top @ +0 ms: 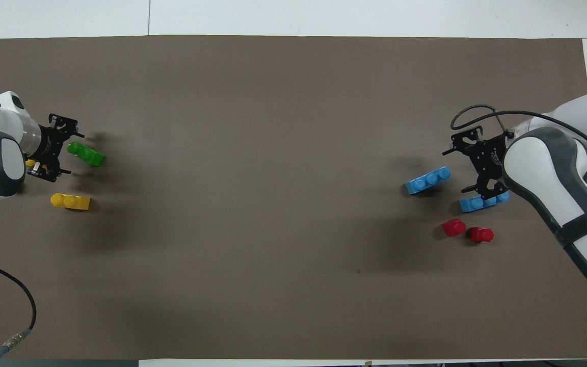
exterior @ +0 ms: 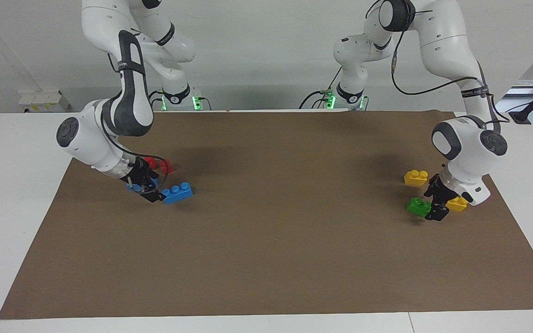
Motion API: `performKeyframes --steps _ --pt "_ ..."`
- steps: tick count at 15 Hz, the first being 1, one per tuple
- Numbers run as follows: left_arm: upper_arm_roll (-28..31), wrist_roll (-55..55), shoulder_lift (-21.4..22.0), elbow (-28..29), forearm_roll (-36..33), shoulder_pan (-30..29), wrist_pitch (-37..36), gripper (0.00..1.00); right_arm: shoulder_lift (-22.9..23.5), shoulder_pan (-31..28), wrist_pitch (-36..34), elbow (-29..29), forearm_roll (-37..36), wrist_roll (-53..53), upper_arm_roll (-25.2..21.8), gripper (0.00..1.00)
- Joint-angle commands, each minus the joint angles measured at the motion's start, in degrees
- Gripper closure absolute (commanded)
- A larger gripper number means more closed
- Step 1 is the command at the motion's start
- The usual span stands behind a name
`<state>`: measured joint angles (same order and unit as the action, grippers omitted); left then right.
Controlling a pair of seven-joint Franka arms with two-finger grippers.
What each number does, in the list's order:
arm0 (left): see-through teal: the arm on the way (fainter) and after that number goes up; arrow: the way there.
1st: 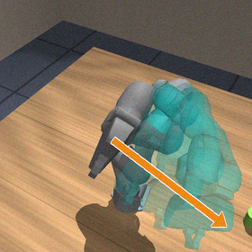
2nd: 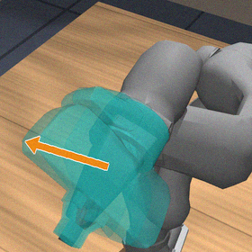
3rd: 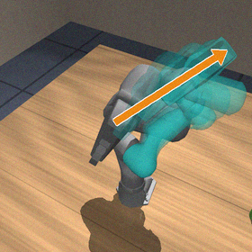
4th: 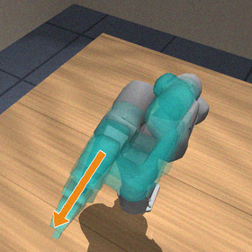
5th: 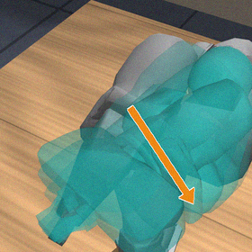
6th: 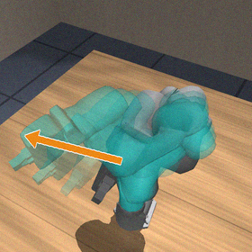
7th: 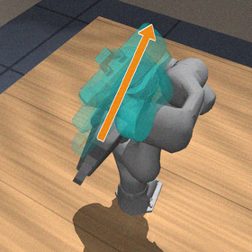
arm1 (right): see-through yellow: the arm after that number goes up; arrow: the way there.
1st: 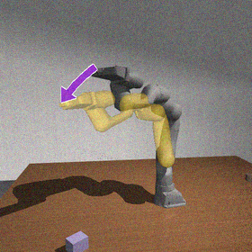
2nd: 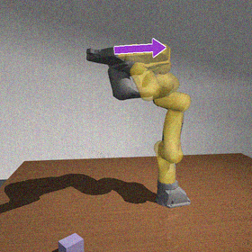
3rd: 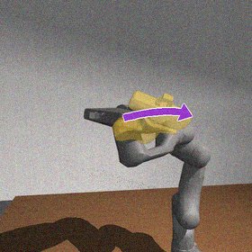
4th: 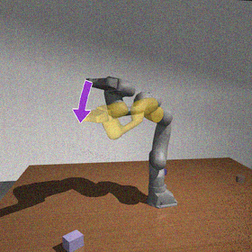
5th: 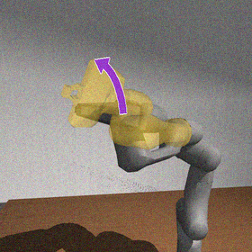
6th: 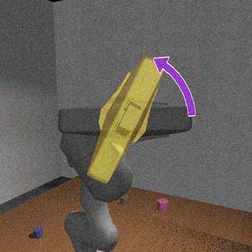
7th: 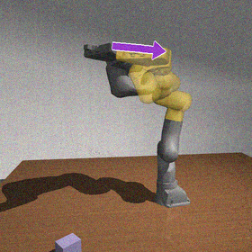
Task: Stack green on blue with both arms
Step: 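Close the left gripper on the green brick while the right gripper grasps the blue brick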
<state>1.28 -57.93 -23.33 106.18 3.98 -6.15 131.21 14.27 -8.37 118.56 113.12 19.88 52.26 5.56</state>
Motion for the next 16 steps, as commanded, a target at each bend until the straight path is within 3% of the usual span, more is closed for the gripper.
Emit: performKeyframes --steps 1,9,16 --pt "-0.2 0.1 -0.7 0.4 1.5 0.0 1.5 0.0 0.9 -0.3 1.7 0.4 1.7 -1.7 0.2 0.0" --pt "-0.3 0.0 -0.7 0.4 2.7 0.1 0.9 0.0 2.2 0.8 4.4 1.4 4.2 -1.7 0.2 0.0" --pt "-0.3 0.0 -0.7 -0.7 2.6 0.3 -1.0 0.13 2.1 0.6 6.2 3.2 4.3 -1.9 0.2 0.0"
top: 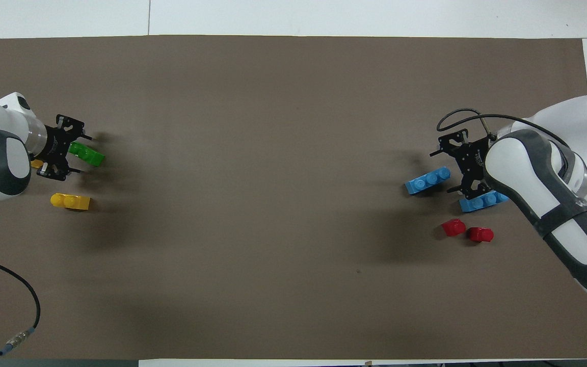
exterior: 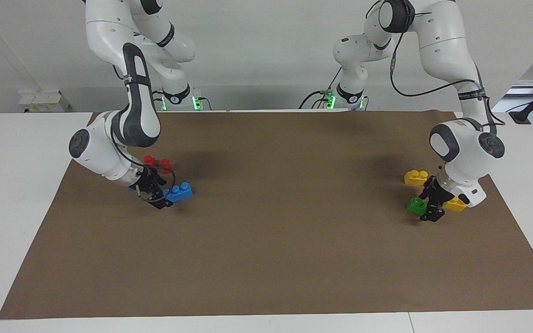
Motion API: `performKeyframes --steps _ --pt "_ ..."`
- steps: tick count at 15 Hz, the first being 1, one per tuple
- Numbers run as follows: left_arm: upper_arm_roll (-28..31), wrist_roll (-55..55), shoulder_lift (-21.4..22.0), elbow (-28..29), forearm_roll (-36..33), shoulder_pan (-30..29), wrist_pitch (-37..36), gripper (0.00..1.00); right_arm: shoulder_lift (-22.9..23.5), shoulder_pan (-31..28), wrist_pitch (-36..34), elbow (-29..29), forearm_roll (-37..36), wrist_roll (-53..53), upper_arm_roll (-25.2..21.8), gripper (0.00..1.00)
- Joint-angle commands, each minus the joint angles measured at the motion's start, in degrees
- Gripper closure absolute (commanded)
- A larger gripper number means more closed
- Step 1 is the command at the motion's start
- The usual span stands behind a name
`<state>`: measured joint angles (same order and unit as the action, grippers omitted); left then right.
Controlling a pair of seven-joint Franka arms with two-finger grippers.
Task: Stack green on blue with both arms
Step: 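Close the left gripper on the green brick while the right gripper grasps the blue brick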
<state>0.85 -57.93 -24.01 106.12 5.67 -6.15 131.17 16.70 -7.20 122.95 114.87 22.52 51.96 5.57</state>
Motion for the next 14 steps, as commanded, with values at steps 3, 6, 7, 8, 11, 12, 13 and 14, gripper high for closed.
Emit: performKeyframes --steps 3,6,7,8,11,12,13,14 --pt "0.2 0.0 -0.2 -1.8 0.8 0.2 -2.3 0.14 -0.3 -0.6 3.3 2.3 1.6 -2.2 0.2 0.0" --pt "0.2 0.1 -0.2 -1.7 0.8 0.3 -2.3 0.14 0.1 -0.5 4.0 2.7 1.7 -2.4 0.2 0.0" --pt "0.2 0.1 -0.2 -1.8 0.7 0.3 -2.3 0.16 0.3 -0.5 4.1 2.8 1.7 -2.5 0.2 0.0" --pt "0.2 0.1 -0.2 -1.8 0.7 0.3 -2.3 0.22 0.3 -0.5 4.1 2.8 1.7 -2.7 0.2 0.0" --pt "0.2 0.1 -0.2 -1.8 0.4 0.4 -2.3 0.87 0.3 -1.0 4.1 3.1 1.7 -2.7 0.2 0.06" --pt "0.2 0.2 -0.2 -1.8 0.1 0.4 -2.3 1.0 0.3 -1.1 4.2 3.3 1.9 -2.8 0.2 0.16" --pt "0.2 0.2 -0.1 -1.9 0.0 0.4 -2.3 1.0 0.2 -1.1 4.1 3.2 3.0 -3.1 0.2 0.28" --pt "0.1 0.3 -0.1 -1.9 0.0 0.4 -2.2 1.0 0.2 -1.1 3.8 3.2 3.9 -4.2 0.2 0.52"
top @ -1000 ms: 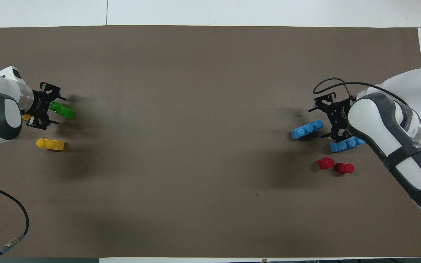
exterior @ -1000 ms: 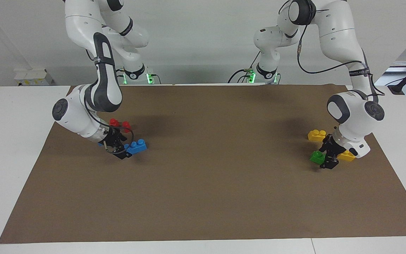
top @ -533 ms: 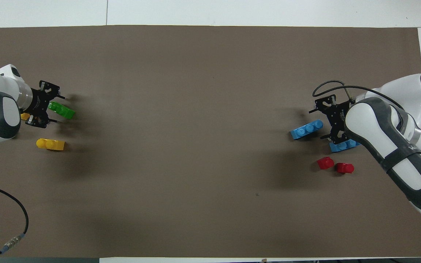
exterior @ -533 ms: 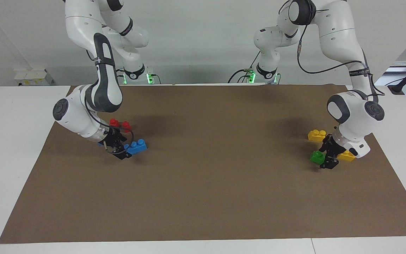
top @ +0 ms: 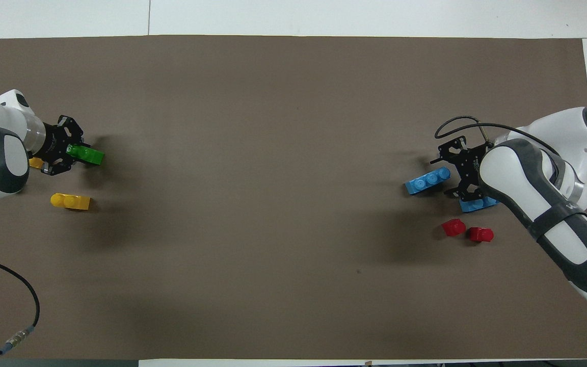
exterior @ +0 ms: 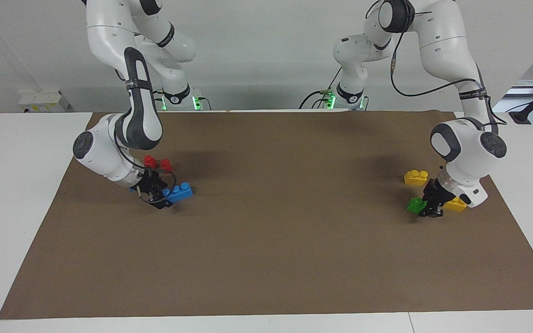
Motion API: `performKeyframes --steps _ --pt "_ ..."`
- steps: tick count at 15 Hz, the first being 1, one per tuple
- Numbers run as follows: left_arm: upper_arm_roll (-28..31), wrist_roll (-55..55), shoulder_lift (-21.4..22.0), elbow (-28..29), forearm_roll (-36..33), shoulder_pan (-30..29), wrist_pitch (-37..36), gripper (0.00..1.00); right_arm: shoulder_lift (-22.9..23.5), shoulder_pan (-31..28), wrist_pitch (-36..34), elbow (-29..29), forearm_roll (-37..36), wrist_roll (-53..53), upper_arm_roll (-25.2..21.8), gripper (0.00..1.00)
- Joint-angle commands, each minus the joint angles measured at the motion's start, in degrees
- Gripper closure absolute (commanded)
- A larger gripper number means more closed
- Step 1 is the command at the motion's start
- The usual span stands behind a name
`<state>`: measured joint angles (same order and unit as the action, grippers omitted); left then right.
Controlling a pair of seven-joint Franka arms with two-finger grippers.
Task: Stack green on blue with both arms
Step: 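Lift the green brick with the left gripper while the right gripper carries the blue brick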
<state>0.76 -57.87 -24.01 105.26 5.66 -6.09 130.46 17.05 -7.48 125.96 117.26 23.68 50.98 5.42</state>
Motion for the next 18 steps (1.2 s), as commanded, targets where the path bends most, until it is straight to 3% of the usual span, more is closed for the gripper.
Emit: performKeyframes --steps 1,2,6,10,14,18 --pt "0.3 0.3 -0.1 -1.1 0.0 1.0 -1.5 1.0 -0.2 -0.7 0.5 0.7 3.0 -3.4 0.4 0.89" --pt "0.3 0.2 -0.1 -1.8 0.1 1.5 -1.6 1.0 -0.1 -0.7 0.4 0.5 3.0 -3.3 0.4 1.0" --pt "0.3 0.0 1.6 -3.8 0.1 2.1 -4.6 1.0 -0.1 -0.3 -4.6 -3.5 3.0 -2.2 0.4 1.0" --pt "0.4 -0.8 6.7 -3.6 0.1 4.5 -8.8 1.0 -2.4 0.2 -9.0 -5.8 3.0 5.7 0.7 1.0" --pt "0.5 -6.4 11.7 -3.3 0.1 7.0 -16.0 1.0 -5.6 6.5 -10.0 -5.7 3.4 16.2 1.0 1.0" --pt "0.4 -18.6 15.7 -2.9 -0.3 11.2 -20.5 1.0 -7.6 13.5 -8.9 -5.8 3.5 26.2 1.0 1.0"
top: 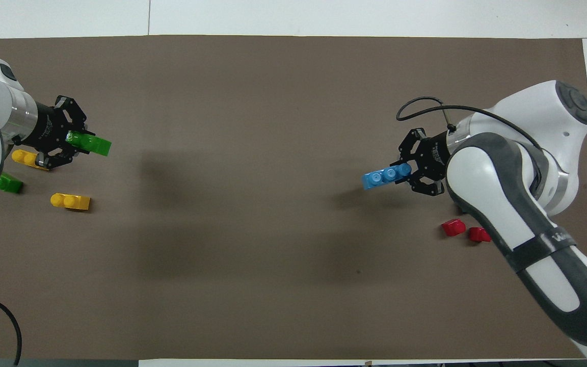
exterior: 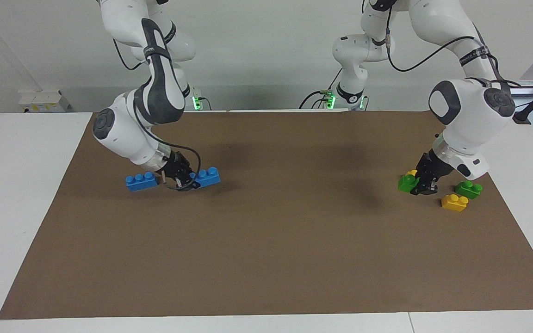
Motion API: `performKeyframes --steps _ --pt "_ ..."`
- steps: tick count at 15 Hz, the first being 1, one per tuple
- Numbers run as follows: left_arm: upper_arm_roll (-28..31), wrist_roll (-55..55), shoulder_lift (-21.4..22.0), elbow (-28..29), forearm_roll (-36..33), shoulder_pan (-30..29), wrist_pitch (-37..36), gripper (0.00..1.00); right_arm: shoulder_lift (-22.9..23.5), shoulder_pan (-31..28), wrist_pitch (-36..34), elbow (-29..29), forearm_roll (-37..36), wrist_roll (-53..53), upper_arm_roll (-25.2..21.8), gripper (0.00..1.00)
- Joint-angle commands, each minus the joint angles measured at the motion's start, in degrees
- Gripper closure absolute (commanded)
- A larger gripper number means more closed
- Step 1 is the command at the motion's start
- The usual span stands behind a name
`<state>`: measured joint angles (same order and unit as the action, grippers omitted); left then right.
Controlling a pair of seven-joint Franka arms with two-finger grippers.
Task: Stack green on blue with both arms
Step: 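Lift the green brick with the left gripper while the right gripper carries the blue brick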
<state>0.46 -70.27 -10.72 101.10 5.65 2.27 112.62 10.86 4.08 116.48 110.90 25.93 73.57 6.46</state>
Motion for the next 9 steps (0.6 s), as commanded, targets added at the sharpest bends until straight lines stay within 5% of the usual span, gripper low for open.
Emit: performKeyframes --steps 1,9 --pt "0.7 -11.4 2.9 1.4 -0.3 4.0 -3.2 1.0 -1.5 3.5 0.6 0.5 1.3 5.1 -0.1 1.0" --pt "0.7 -31.9 5.5 5.2 -0.7 16.6 -3.2 1.0 -2.4 15.3 7.3 1.8 1.5 14.8 0.0 1.0"
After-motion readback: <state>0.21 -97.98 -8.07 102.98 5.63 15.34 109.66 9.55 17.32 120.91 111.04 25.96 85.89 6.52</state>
